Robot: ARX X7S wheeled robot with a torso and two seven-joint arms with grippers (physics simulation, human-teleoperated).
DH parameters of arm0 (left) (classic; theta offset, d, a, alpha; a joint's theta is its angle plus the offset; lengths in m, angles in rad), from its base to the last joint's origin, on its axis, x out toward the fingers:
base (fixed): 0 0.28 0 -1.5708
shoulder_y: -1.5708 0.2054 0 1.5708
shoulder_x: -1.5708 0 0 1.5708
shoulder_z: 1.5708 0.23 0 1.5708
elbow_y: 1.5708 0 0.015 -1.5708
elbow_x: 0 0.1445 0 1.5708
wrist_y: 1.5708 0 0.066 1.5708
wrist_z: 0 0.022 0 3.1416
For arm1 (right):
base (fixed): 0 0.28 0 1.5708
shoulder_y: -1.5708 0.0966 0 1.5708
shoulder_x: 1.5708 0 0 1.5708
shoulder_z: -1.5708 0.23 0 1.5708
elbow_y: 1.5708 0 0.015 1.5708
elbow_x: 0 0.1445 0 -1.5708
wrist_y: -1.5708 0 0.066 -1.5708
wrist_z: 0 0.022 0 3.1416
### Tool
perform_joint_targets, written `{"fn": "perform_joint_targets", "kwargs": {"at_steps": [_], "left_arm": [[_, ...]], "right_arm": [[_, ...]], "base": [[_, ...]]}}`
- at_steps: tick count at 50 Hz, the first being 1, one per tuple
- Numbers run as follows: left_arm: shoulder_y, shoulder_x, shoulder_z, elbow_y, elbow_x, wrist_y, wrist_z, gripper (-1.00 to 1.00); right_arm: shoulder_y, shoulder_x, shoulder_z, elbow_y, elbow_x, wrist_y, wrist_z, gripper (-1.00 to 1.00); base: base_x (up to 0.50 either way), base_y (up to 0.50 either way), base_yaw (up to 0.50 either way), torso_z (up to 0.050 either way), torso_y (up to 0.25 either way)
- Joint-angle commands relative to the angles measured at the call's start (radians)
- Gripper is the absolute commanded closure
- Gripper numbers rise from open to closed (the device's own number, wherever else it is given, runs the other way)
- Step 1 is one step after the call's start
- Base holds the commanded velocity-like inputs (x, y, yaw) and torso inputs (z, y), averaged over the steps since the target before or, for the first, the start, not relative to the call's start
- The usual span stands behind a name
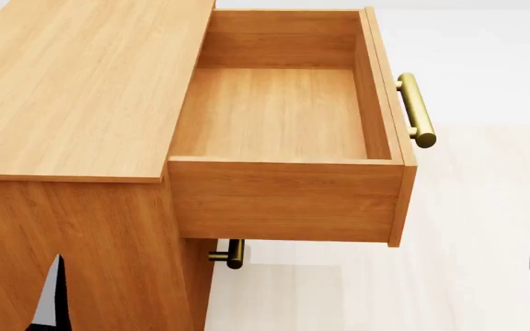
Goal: Put the bowl on top of the cabinet.
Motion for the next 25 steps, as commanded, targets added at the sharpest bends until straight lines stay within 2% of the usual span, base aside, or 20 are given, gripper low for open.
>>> {"fn": "perform_joint_targets", "kwargs": {"at_steps": [1, 9, 10, 17, 23, 25], "left_arm": [[0.001, 0.01, -0.054, 0.035, -0.011, -0.025, 0.01, -1.0], [0.002, 0.009, -0.052, 0.03, -0.012, -0.017, 0.008, -1.0], [0.002, 0.008, -0.052, 0.031, -0.012, -0.017, 0.008, -1.0], [0.009, -0.004, -0.088, 0.047, -0.041, -0.016, -0.002, -1.0], [0.008, -0.007, -0.091, 0.048, -0.046, -0.013, -0.005, -1.0], [0.008, -0.009, -0.092, 0.047, -0.048, -0.012, -0.006, -1.0]], "right_arm": [[0.047, -0.151, 0.282, 0.057, -0.273, 0.045, -0.118, 1.0], [0.061, -0.232, 0.348, 0.057, -0.329, 0.086, -0.142, 1.0], [0.058, -0.235, 0.316, 0.057, -0.287, 0.082, -0.136, 1.0], [0.028, -0.235, -0.408, 0.057, 0.623, 0.037, -0.01, 1.0], [0.022, -0.235, -0.818, 0.057, 1.124, -0.041, 0.055, 1.0], [0.022, -0.235, -1.006, 0.057, 1.338, -0.085, 0.047, 1.0]], "base": [[0.0, 0.0, 0.0, 0.0, 0.0], [0.0, 0.0, 0.0, 0.0, 0.0], [0.0, 0.0, 0.0, 0.0, 0.0], [0.0, 0.0, 0.0, 0.0, 0.0], [0.0, 0.0, 0.0, 0.0, 0.002], [0.0, 0.0, 0.0, 0.0, 0.0]]}}
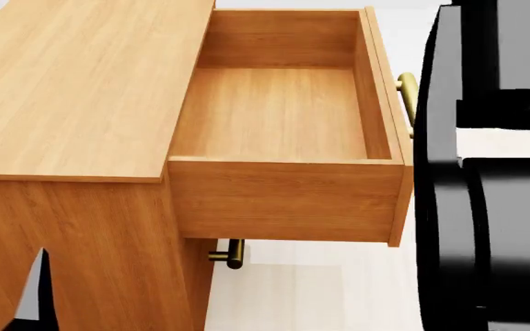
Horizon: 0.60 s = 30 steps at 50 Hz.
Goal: Put the bowl on top of the cabinet.
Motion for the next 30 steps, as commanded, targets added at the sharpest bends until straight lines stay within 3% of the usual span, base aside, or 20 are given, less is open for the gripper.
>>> {"fn": "perform_joint_targets", "kwargs": {"at_steps": [1, 5, 9, 30], "left_arm": [[0.001, 0.009, -0.053, 0.026, -0.005, -0.018, 0.009, -1.0], [0.003, 0.006, -0.053, 0.025, -0.006, -0.014, 0.008, -1.0], [0.004, 0.003, -0.059, 0.026, -0.013, -0.012, 0.006, -1.0], [0.011, -0.016, -0.086, 0.047, -0.051, -0.007, -0.018, -1.0]], "right_arm": [[0.016, -0.045, -0.755, 0.031, 0.933, -0.15, 0.012, 1.0], [0.039, -0.045, -1.271, 0.029, 1.437, -0.23, -0.057, 1.0], [0.044, -0.045, -1.503, -0.007, 1.669, -0.284, -0.095, 1.0], [-0.032, -0.045, -1.503, -0.119, 1.819, -0.344, -0.128, 1.0]], "base": [[0.0, 0.0, 0.0, 0.0, 0.0], [0.0, 0.0, 0.0, 0.0, 0.0], [0.0, 0.0, 0.0, 0.0, 0.0], [0.0, 0.0, 0.0, 0.0, 0.0]]}}
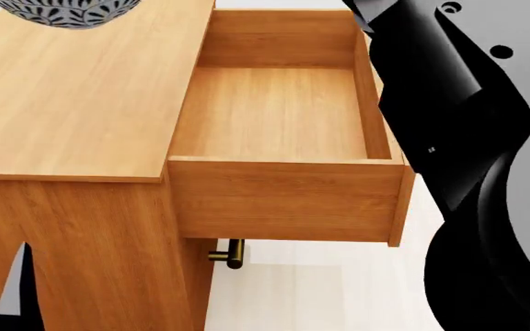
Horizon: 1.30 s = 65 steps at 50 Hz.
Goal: Put the bowl on top of the cabinet.
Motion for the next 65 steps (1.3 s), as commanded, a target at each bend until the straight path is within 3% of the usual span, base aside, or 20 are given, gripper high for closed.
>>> {"fn": "perform_joint_targets", "kwargs": {"at_steps": [1, 31, 65], "left_arm": [[0.003, 0.008, -0.049, 0.024, -0.005, -0.015, 0.007, -1.0], [0.009, -0.012, -0.055, 0.023, -0.029, 0.007, -0.011, -1.0], [0.01, -0.026, -0.047, 0.015, -0.042, 0.026, -0.027, -1.0]], "right_arm": [[-0.009, -0.022, -0.046, -0.007, 0.148, -0.068, -0.072, 1.0], [-0.079, -0.022, -0.033, -0.043, 0.199, -0.112, -0.075, 1.0], [-0.088, -0.022, -0.037, -0.087, 0.061, -0.105, 0.022, 1.0]], "base": [[0.0, 0.0, 0.0, 0.0, 0.0], [0.0, 0.0, 0.0, 0.0, 0.0], [0.0, 0.0, 0.0, 0.0, 0.0]]}}
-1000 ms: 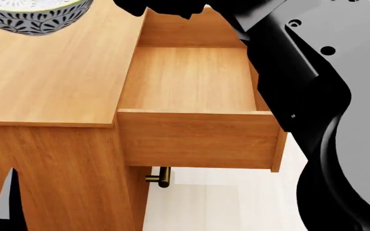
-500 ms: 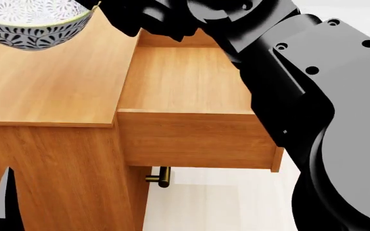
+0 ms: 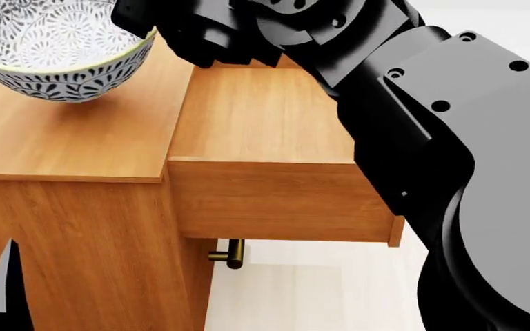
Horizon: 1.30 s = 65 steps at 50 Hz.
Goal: Put the bowl on top of the cabinet.
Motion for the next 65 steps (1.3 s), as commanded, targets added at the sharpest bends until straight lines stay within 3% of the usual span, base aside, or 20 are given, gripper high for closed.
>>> {"fn": "perform_joint_targets", "kwargs": {"at_steps": [1, 45, 46, 65], "left_arm": [[0.002, 0.013, -0.036, 0.017, 0.009, -0.014, 0.013, -1.0], [0.002, -0.008, -0.038, 0.016, -0.009, 0.003, -0.006, -1.0], [0.002, -0.008, -0.037, 0.016, -0.008, 0.003, -0.006, -1.0], [0.0, -0.013, -0.026, 0.014, -0.007, 0.005, -0.012, -1.0]], "right_arm": [[0.005, -0.021, 0.043, 0.04, -0.014, -0.029, -0.043, 1.0], [-0.028, -0.021, 0.04, 0.058, -0.01, -0.037, -0.057, 1.0], [-0.027, -0.021, 0.04, 0.057, -0.01, -0.037, -0.056, -1.0], [-0.005, -0.021, 0.042, 0.048, -0.002, -0.029, -0.075, -1.0]], "base": [[0.0, 0.0, 0.0, 0.0, 0.0], [0.0, 0.0, 0.0, 0.0, 0.0], [0.0, 0.0, 0.0, 0.0, 0.0], [0.0, 0.0, 0.0, 0.0, 0.0]]}}
